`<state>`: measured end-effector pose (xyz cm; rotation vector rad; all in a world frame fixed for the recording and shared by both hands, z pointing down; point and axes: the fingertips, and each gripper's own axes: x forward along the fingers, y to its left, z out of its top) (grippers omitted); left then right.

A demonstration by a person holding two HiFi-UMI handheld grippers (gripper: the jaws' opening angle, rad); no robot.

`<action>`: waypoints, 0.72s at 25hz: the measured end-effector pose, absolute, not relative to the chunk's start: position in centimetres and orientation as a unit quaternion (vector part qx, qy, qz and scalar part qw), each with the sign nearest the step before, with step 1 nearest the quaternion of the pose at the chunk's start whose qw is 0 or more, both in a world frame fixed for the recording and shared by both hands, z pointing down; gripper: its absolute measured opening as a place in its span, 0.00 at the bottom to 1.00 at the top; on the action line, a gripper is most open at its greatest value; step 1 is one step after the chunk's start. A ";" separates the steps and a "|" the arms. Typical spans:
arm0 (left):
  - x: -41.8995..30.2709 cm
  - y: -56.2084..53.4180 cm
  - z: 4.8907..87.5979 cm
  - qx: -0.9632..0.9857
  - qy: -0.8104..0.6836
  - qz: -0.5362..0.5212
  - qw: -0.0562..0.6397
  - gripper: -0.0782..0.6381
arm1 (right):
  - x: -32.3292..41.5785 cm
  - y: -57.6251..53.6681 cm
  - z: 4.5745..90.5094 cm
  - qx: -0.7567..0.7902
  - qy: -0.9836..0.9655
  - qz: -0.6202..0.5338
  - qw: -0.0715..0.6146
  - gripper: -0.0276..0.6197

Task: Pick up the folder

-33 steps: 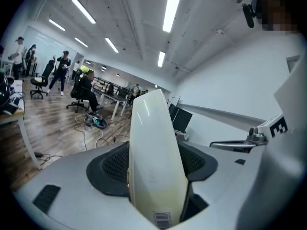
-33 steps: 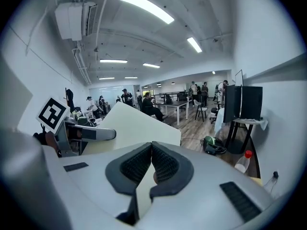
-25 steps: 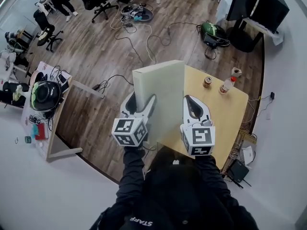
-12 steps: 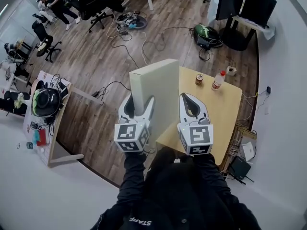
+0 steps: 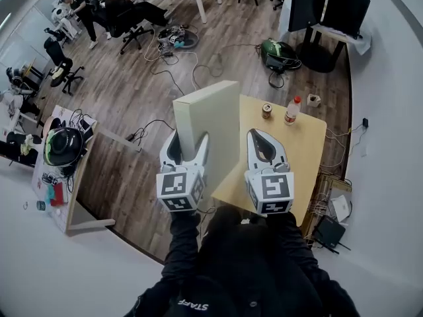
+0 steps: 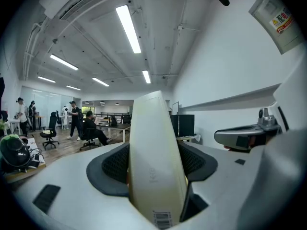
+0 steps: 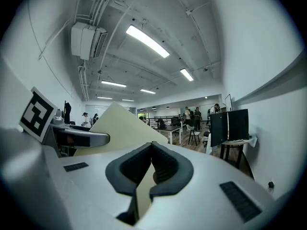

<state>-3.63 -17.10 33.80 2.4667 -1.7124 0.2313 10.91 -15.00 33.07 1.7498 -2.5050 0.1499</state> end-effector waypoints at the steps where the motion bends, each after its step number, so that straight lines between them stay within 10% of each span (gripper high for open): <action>1: -3.4 -17.0 33.6 0.818 -0.567 0.076 0.063 0.57 | 11.2 -14.9 33.0 0.572 -0.818 0.049 0.040 0.08; 18: -0.1 -16.7 32.8 0.826 -0.556 0.080 0.047 0.58 | 14.0 -14.5 32.7 0.578 -0.814 0.045 0.034 0.08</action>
